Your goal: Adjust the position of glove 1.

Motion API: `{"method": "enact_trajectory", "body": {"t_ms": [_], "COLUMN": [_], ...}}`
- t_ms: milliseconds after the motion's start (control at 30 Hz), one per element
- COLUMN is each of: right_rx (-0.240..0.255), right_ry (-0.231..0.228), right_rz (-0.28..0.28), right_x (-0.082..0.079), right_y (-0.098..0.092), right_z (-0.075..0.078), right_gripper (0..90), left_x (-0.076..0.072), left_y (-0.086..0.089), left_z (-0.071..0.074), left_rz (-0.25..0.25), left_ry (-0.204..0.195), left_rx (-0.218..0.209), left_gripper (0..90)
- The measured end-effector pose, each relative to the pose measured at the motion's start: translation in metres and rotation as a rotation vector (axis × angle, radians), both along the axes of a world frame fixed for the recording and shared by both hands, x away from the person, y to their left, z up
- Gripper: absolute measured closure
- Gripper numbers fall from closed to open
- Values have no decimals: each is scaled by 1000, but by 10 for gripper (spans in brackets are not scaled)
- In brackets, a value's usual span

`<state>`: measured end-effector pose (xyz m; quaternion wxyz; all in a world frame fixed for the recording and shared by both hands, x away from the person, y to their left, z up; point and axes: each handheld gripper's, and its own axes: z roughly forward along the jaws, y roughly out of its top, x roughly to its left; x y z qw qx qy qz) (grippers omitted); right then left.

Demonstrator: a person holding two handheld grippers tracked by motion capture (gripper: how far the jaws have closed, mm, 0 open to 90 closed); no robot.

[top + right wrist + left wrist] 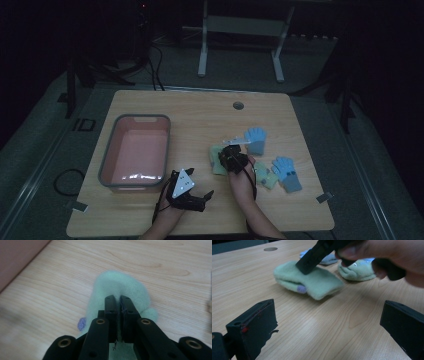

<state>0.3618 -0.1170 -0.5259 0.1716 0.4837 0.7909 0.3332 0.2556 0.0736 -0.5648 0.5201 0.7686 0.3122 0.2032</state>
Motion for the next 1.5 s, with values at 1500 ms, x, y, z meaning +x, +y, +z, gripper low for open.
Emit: {"method": "enact_trajectory", "body": {"t_ms": [1500], "right_rx": [-57], "right_ry": [-7], "right_rz": [484], "right_x": [-8], "right_y": [-151], "right_z": [26], "right_gripper": [605], "left_x": [1], "left_y": [0], "left_z": [0], "left_rz": [-2], "left_ry": [11], "left_rx": [8], "left_gripper": [9]}}
